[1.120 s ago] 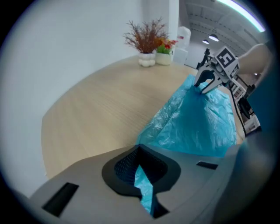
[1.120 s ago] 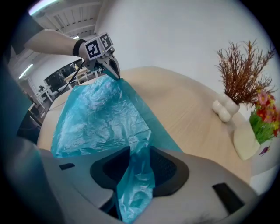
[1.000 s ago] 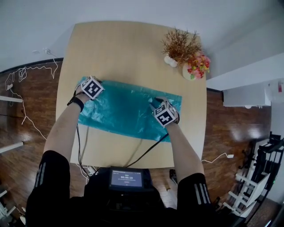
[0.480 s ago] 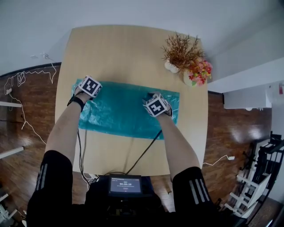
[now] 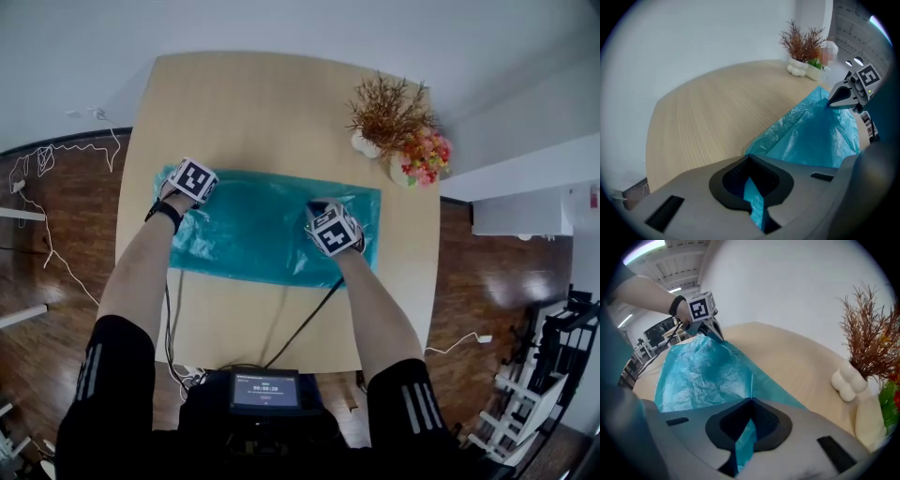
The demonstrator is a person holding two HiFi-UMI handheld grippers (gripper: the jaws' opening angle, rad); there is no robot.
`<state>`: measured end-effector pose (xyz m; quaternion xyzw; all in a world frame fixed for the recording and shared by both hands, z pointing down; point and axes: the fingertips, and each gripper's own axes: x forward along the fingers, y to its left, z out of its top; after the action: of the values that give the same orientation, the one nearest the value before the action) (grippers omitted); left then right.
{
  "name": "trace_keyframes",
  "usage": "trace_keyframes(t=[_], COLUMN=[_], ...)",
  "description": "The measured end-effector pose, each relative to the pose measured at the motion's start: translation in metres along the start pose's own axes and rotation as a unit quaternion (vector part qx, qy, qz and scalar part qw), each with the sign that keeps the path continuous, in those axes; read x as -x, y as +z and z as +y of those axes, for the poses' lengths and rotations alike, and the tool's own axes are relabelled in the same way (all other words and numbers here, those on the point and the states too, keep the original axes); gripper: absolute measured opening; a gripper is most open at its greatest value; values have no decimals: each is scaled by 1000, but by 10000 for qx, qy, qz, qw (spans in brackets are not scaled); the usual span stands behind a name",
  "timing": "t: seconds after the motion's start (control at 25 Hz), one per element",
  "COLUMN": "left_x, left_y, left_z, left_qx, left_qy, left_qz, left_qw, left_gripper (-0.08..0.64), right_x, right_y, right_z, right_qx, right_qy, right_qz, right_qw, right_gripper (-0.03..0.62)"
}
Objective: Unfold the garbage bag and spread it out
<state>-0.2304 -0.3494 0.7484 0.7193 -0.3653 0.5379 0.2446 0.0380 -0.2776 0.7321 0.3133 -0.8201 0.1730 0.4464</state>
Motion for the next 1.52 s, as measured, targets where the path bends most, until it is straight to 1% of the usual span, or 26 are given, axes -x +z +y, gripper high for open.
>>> trace_keyframes(t=[0.16, 0.28, 0.36, 0.48, 0.64, 0.76, 0.88, 0.92, 1.0, 1.04, 1.12, 1.16, 1.2, 1.24, 1.28, 1.32, 1.36, 1.4, 1.44, 1.48, 1.52], left_x=[-1, -1, -3, -4, -3, -3, -16, -18, -8, 2, 31, 49, 66, 84, 102, 118, 128, 133, 133, 129, 123], left_y=[5, 7, 6, 9, 10, 10, 16, 20, 29, 36, 48, 55, 62, 70, 74, 74, 68, 57, 43, 29, 16], left_z=[-1, 1, 0, -1, 2, 3, -5, -6, -4, -2, 5, 4, -2, -17, -35, -54, -70, -83, -93, -100, -105], left_qx=[42, 114, 193, 236, 262, 290, 265, 223, 46, -79, -425, -665, -970, -1362, -1856, -2463, -3166, -3893, -4534, -5011, -5316], left_qy=[12, 80, 89, 131, 242, 308, 118, 81, 196, 253, 421, 418, 279, 37, -226, -396, -434, -391, -334, -287, -246], left_qz=[-63, -87, -33, -12, 56, 137, 17, -66, -255, -374, -545, -648, -817, -1028, -1211, -1308, -1285, -1133, -885, -613, -379], left_qw=[10000, 9999, 9998, 9996, 9993, 9990, 9996, 9997, 9995, 9990, 9967, 9948, 9915, 9853, 9749, 9595, 9388, 9133, 8863, 8628, 8458], left_gripper=[1, 1, 1, 1, 1, 0, 0, 0, 0, 18, 86, 112, 138, 150, 150, 150, 150, 170, 196, 233, 266], right_x=[30, 59, 78, 111, 144, 162, 167, 167, 165, 165, 167, 168, 169, 170, 171, 173, 174, 176, 177, 179, 180], right_y=[21, 31, 33, 36, 33, 25, 13, 10, 6, 6, 7, 8, 9, 9, 9, 10, 10, 11, 12, 13, 14], right_z=[2, 9, 15, 34, 68, 89, 107, 111, 114, 113, 108, 106, 105, 104, 104, 104, 103, 103, 104, 104, 105], right_qx=[61, 315, 474, 766, 1134, 1185, 1196, 1224, 1263, 1263, 1235, 1223, 1229, 1256, 1293, 1328, 1353, 1367, 1376, 1388, 1405], right_qy=[-119, -313, -491, -701, -861, -1004, -1052, -1066, -1111, -1139, -1180, -1191, -1201, -1211, -1219, -1229, -1241, -1256, -1269, -1278, -1283], right_qz=[-560, -832, -970, -1195, -1349, -1444, -1458, -1436, -1407, -1414, -1461, -1487, -1509, -1524, -1535, -1549, -1569, -1590, -1612, -1634, -1656], right_qw=[9983, 9955, 9929, 9874, 9806, 9772, 9764, 9762, 9757, 9752, 9744, 9740, 9735, 9728, 9720, 9712, 9704, 9697, 9690, 9683, 9677], right_gripper=[6, 6, 6, 6, 6, 6, 6, 6, 6, 6, 6, 6, 6, 6, 6, 6, 6, 6, 6, 6, 6])
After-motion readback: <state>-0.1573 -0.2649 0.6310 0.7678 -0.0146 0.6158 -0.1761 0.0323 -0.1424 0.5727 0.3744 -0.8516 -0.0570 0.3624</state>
